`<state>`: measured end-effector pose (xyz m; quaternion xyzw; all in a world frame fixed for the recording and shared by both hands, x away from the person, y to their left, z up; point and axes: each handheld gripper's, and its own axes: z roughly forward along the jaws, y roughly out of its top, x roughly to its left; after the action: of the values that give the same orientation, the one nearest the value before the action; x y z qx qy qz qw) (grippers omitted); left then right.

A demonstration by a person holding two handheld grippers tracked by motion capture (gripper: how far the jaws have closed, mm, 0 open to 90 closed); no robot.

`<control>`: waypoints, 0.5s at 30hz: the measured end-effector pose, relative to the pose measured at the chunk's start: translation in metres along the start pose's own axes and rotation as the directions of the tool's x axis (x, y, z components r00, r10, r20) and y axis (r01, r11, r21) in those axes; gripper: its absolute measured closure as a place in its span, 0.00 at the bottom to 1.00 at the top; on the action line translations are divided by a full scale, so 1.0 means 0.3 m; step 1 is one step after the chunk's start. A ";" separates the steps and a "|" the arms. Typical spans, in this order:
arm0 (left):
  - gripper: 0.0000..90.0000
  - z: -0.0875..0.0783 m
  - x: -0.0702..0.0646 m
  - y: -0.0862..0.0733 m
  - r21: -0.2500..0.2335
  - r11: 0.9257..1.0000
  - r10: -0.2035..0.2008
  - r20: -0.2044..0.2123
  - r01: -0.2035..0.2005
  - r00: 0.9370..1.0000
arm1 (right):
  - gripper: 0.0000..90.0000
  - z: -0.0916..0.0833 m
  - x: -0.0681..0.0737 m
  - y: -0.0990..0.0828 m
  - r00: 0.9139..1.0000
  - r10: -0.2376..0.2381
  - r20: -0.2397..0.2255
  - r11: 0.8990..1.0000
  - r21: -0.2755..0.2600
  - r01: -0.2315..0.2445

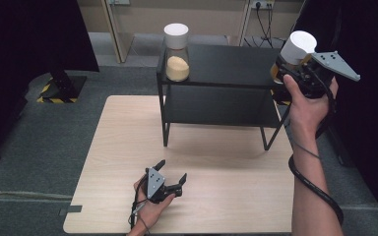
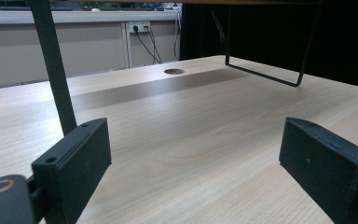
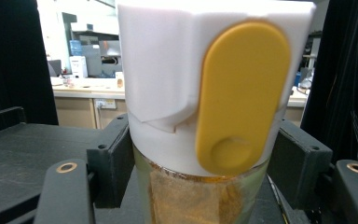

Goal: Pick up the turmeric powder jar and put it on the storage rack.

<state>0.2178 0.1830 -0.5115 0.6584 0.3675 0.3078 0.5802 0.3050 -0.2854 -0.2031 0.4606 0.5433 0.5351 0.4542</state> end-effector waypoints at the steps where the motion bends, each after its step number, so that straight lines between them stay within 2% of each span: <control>1: 0.09 0.000 0.000 0.000 -0.001 1.000 0.000 0.000 0.000 1.000 | 0.34 0.005 0.001 0.002 1.000 -0.001 0.005 1.000 0.003 0.001; 6: 0.09 0.000 0.000 -0.001 -0.002 1.000 0.000 0.001 0.000 1.000 | 0.34 0.025 0.005 0.011 0.999 -0.030 0.019 0.999 0.022 0.029; 15: 0.09 -0.001 0.001 -0.002 -0.003 1.000 -0.002 0.001 0.002 1.000 | 0.34 0.056 -0.005 0.011 0.999 -0.010 0.033 0.999 0.036 0.009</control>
<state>0.2176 0.1835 -0.5120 0.6572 0.3674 0.3076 0.5818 0.3217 -0.2843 -0.2000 0.4749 0.5476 0.5154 0.4572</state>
